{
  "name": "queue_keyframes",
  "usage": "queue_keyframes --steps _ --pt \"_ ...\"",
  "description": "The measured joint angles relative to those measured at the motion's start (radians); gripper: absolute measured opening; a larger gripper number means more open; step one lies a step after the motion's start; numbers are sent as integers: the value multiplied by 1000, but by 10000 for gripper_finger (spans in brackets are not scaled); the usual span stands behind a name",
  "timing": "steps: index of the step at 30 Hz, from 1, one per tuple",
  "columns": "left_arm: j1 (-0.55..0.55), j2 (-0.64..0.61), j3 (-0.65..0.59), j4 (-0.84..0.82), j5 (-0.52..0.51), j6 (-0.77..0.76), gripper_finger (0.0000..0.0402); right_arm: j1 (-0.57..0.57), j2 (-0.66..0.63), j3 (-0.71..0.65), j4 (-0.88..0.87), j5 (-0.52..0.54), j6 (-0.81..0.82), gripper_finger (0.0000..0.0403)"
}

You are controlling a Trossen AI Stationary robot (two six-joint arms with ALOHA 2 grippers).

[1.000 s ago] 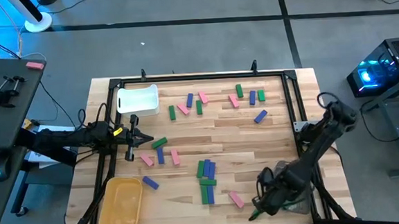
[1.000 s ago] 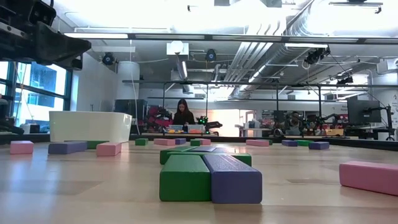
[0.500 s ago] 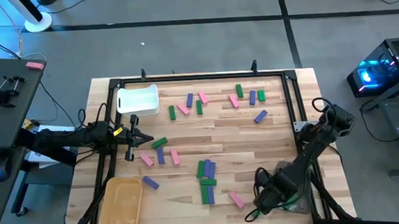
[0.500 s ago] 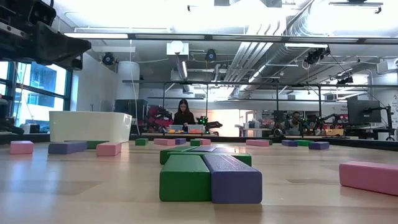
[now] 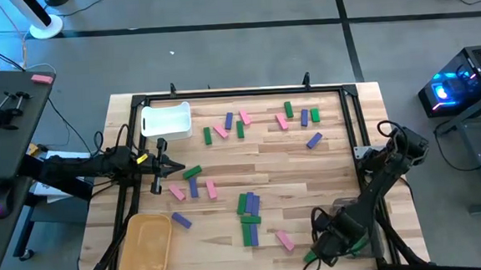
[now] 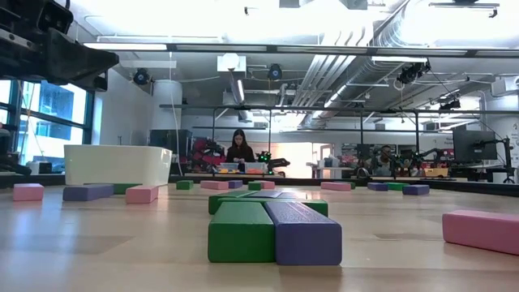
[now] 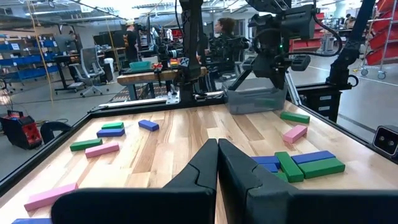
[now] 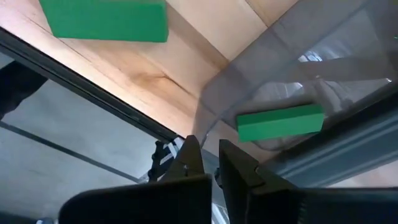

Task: Sort blocks
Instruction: Put the green block into the black transparent bin

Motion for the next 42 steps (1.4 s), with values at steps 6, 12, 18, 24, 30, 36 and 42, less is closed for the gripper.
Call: queue_keyframes --steps 6,12,18,24,30,36,42 --pt "0 0 0 0 0 0 1 -6 0 50 -10 126 23 0" --pt "0 0 0 0 0 0 1 -7 2 92 187 375 -122 0" --pt "0 0 0 0 0 0 1 -7 75 92 221 250 -432 36" --pt "0 0 0 0 0 0 1 -8 141 92 221 208 -751 134" --pt "0 0 0 0 0 0 1 -16 198 92 212 305 -1026 214" --pt "0 0 0 0 0 0 1 -20 260 92 217 289 -1087 225" --pt "0 0 0 0 0 0 1 -18 297 97 216 324 -1116 207"
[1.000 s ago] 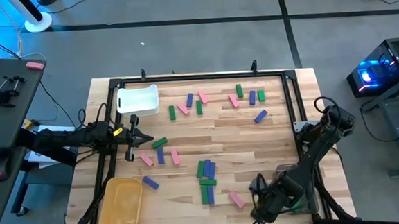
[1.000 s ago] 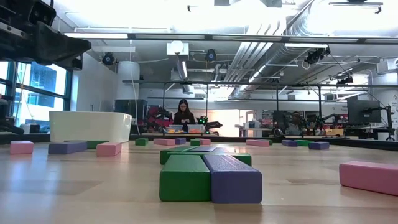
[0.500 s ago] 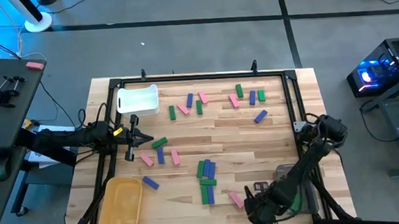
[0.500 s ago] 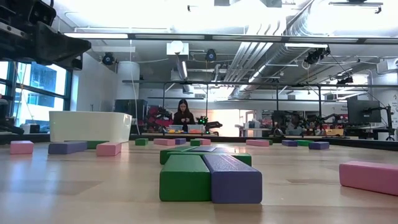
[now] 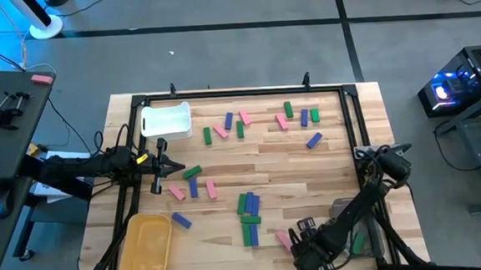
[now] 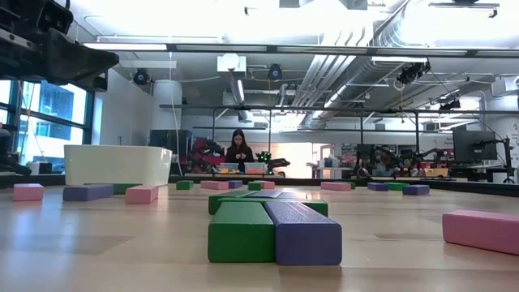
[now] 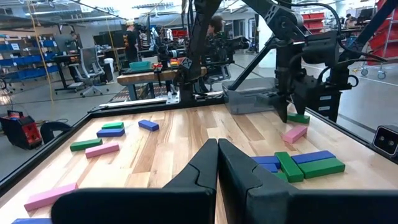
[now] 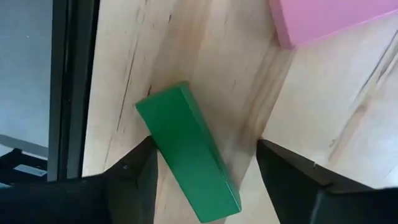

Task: Sort blocks
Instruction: Put the green block into the black transparent bin

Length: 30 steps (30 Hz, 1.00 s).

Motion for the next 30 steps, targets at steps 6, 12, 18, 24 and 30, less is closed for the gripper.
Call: queue_keyframes --steps 6,12,18,24,30 --pt "0 0 0 0 0 0 1 -1 15 0 -21 11 36 99" --pt "0 0 0 0 0 0 1 -38 -17 4 -53 -48 98 19" --pt "0 0 0 0 0 0 1 -114 -145 98 -372 153 184 8" --pt "0 3 0 0 0 0 1 -128 -372 74 -633 297 654 4" --pt "0 6 0 0 0 0 1 -7 -539 -120 -611 89 1041 3"
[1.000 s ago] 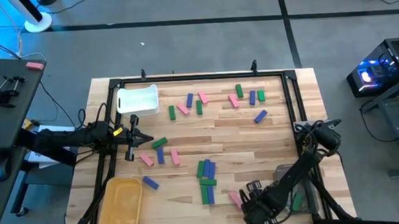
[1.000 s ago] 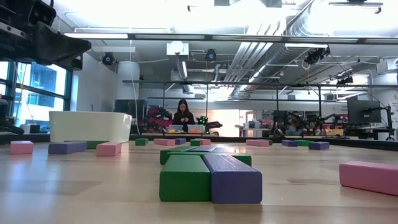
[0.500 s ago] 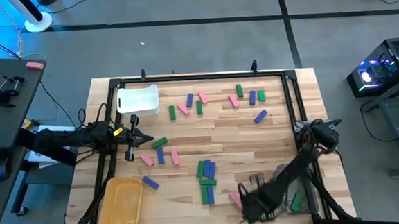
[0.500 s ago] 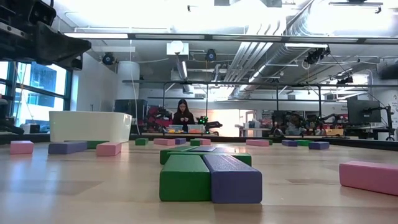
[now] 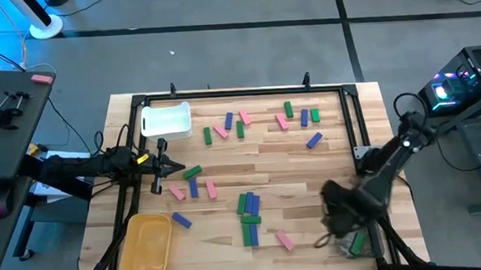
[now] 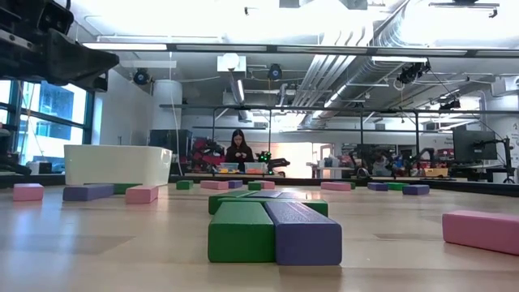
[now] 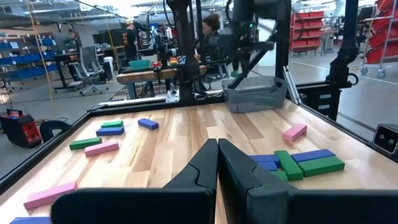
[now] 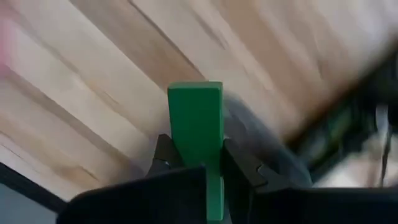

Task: Sort blocks
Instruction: Put the green block into the black transparent bin

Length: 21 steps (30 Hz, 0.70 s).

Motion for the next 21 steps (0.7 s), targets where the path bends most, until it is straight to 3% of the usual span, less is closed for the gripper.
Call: queue_keyframes --steps 6,11,21 --pt "0 0 0 0 0 1 1 116 -91 -139 133 -103 304 4" --pt "0 0 0 0 0 1 1 161 -107 -212 174 -195 445 26" --pt "0 0 0 0 0 0 1 159 -113 -223 269 -307 375 192"
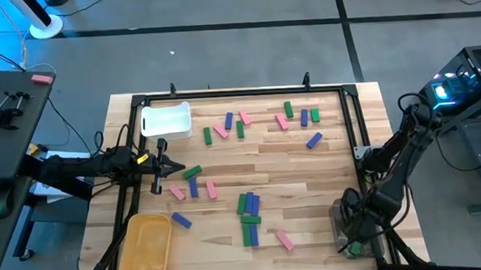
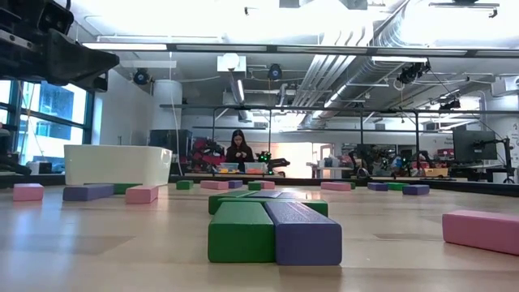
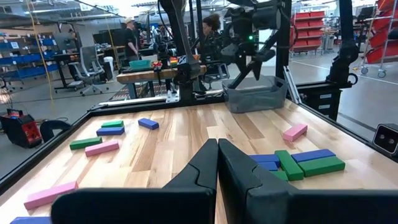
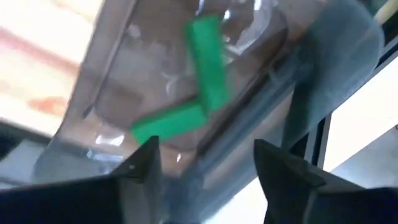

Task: Sort blocks
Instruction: Put the green block into the black transparent bin

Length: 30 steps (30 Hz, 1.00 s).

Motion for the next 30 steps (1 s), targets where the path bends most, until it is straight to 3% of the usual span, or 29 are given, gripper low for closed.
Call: queue_keyframes --steps 6,12,15,17,20,24,26,30 --pt "0 0 0 0 0 0 1 -1 -1 98 -4 35 -20 226" --pt "0 0 0 0 0 0 1 -70 0 198 216 418 -66 219" --pt "0 0 0 0 0 0 1 -162 23 204 338 516 -156 211" --pt "-1 0 0 7 7 -43 1 -238 56 204 412 519 -244 207" --pt "-8 0 0 82 60 -300 1 -347 115 204 558 464 -411 202" --pt "-9 0 0 219 56 -624 1 -460 193 204 785 372 -597 199" --pt "-9 0 0 296 26 -746 1 -503 226 204 858 339 -654 199" --pt "-9 0 0 404 -82 -839 1 -580 284 204 894 289 -691 199"
